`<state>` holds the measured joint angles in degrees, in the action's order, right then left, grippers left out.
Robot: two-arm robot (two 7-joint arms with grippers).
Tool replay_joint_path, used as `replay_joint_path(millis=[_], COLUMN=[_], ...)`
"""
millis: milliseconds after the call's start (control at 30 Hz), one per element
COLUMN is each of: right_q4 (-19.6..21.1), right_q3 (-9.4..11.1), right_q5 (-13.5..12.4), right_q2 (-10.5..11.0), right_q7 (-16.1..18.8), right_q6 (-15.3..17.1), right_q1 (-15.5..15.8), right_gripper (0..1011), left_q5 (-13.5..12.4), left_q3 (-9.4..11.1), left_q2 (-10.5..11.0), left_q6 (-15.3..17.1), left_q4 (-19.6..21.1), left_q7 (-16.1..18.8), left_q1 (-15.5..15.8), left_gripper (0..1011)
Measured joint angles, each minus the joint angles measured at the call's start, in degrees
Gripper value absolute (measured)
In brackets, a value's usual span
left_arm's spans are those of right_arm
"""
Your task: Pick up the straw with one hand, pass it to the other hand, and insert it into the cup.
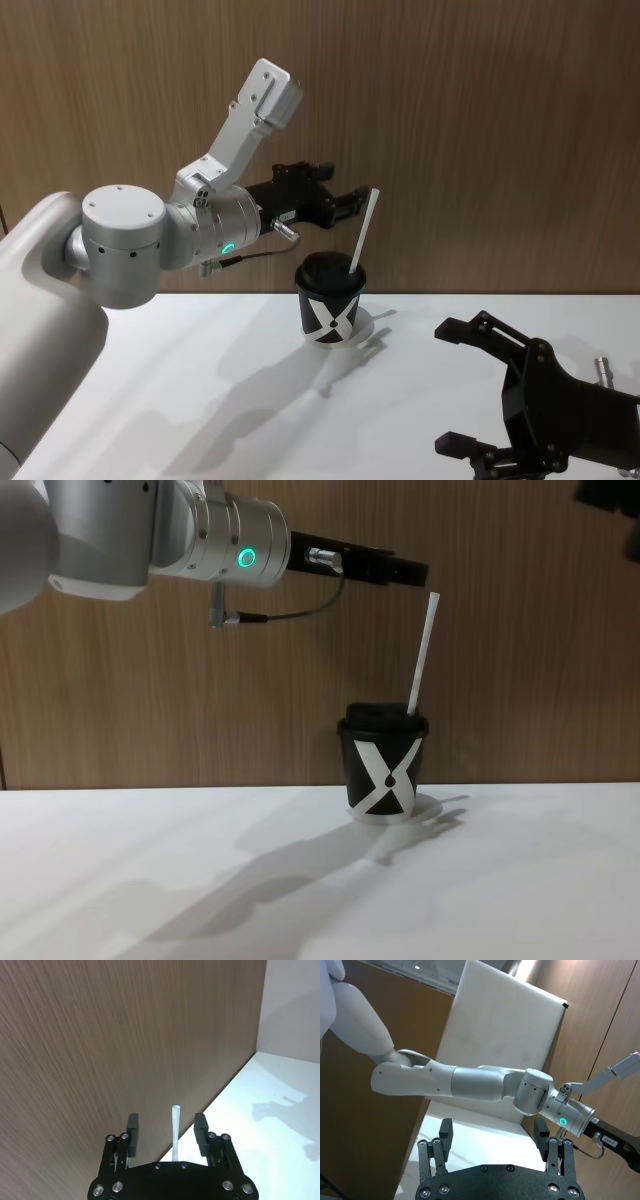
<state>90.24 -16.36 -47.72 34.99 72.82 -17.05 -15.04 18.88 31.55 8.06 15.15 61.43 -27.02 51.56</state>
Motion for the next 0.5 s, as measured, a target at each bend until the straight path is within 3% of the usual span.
replay_joint_path(millis=[367, 500], right_q4=[0.0, 0.0], right_q3=[0.0, -0.1], right_q5=[0.0, 0.0], right_q2=[0.0, 0.0], right_q7=[0.0, -0.1], right_q6=[0.0, 0.0], right_q1=[0.0, -0.2], right_gripper=[1001, 1001], left_q5=[-0.1, -0.2], left_q3=[0.0, -0.1], left_q2=[0.0, 0.1], left_q6=[-0.1, -0.3], left_q4=[-0.1, 0.2], left_q7=[0.0, 0.0], left_q1=[0.0, -0.2], left_gripper=[975, 1000])
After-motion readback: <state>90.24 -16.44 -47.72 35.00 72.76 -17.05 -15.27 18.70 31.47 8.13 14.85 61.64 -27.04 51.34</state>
